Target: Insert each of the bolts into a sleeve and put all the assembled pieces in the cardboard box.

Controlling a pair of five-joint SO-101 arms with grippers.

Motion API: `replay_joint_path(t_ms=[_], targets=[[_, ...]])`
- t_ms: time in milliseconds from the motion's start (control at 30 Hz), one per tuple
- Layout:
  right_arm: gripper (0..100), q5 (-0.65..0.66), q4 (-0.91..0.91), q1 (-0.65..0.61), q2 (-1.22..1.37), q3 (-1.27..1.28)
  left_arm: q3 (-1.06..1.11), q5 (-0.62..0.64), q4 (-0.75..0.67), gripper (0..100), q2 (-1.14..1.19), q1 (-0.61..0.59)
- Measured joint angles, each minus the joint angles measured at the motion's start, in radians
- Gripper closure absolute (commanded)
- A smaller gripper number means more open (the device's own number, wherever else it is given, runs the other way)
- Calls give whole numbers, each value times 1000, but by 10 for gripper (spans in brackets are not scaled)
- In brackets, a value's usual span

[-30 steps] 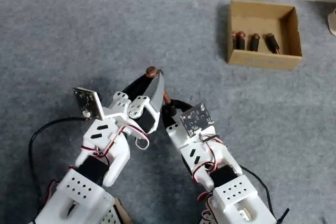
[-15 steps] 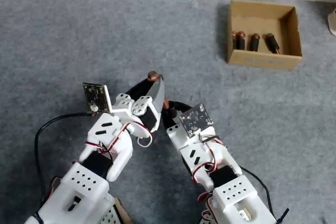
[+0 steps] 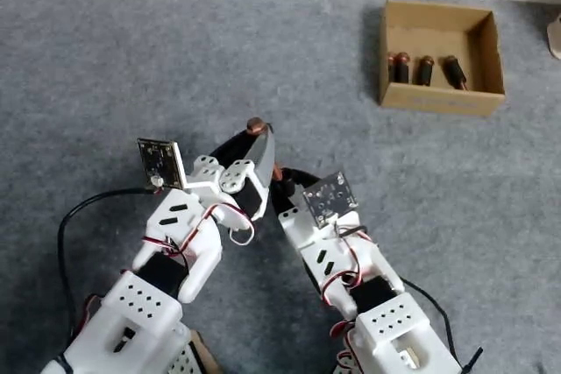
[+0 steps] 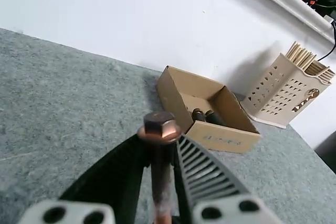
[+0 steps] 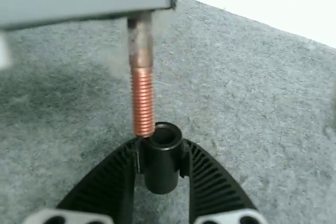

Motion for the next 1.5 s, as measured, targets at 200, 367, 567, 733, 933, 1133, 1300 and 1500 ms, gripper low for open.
replay_joint_path(t_ms=[200, 367, 567, 733, 933, 1133, 1300, 1500], targets=[[993, 0, 0, -49, 0, 0, 0, -5, 0, 995, 11, -6], [993, 0, 0, -57, 0, 0, 0, 0, 0, 995, 11, -15], [993, 0, 0, -57, 0, 0, 0, -74, 0, 995, 11, -6], [993, 0, 0, -58, 0, 0, 11, -155, 0, 993, 9, 8], [993, 0, 0, -58, 0, 0, 12, -227, 0, 985, 9, 9], [993, 28, 0, -58, 0, 0, 12, -236, 0, 770, 9, 11], [993, 31, 0, -58, 0, 0, 12, -212, 12, 664, 9, 11], [993, 31, 0, -58, 0, 0, 3, -164, 150, 655, 9, 5]])
